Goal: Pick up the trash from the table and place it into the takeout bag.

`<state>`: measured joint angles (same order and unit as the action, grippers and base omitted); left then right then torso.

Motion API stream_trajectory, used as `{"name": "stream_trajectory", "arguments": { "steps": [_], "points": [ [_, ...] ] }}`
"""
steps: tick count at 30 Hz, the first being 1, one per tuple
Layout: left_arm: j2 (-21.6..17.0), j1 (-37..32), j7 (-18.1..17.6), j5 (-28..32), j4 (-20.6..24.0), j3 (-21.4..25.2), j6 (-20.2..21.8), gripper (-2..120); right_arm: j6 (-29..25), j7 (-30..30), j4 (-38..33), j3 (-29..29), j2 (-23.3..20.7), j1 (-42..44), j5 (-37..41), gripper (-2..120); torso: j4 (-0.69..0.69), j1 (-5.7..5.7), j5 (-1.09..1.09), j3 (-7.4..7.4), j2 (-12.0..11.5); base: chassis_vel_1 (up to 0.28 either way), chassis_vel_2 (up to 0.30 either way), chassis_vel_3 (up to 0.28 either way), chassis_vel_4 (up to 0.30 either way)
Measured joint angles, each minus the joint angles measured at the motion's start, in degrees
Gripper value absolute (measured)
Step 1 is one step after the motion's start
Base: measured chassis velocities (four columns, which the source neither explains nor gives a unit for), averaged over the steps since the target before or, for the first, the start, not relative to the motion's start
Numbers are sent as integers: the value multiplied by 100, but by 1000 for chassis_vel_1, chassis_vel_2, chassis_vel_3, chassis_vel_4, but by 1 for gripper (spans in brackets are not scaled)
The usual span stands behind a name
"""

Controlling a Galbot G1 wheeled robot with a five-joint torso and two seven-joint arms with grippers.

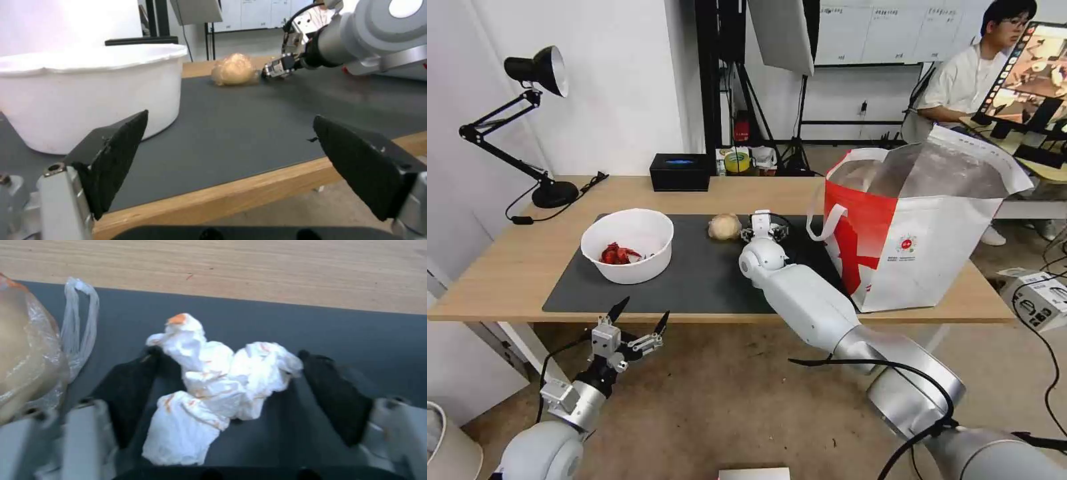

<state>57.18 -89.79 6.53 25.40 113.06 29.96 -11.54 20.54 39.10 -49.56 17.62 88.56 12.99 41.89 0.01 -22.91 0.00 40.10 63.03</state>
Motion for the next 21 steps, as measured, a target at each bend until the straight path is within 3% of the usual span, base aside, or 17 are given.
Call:
{"name": "stream_trajectory", "arguments": {
  "steps": [5,7,21],
  "points": [
    [0,-3,0,-4,5,-3,0,100,-5,34,-12,-1,-1,26,52,64,1,0,0,0,0,0,0,0,0],
    [-4,-5,0,-5,6,-7,0,100,-6,81,-30,-2,1,44,87,52,2,0,0,-1,1,0,0,0,0],
    [26,-1,-5,-50,9,-72,0,100,-187,90,-291,-52,-148,148,22,7,-6,-1,-1,2,0,0,0,0,0]
  ]
}}
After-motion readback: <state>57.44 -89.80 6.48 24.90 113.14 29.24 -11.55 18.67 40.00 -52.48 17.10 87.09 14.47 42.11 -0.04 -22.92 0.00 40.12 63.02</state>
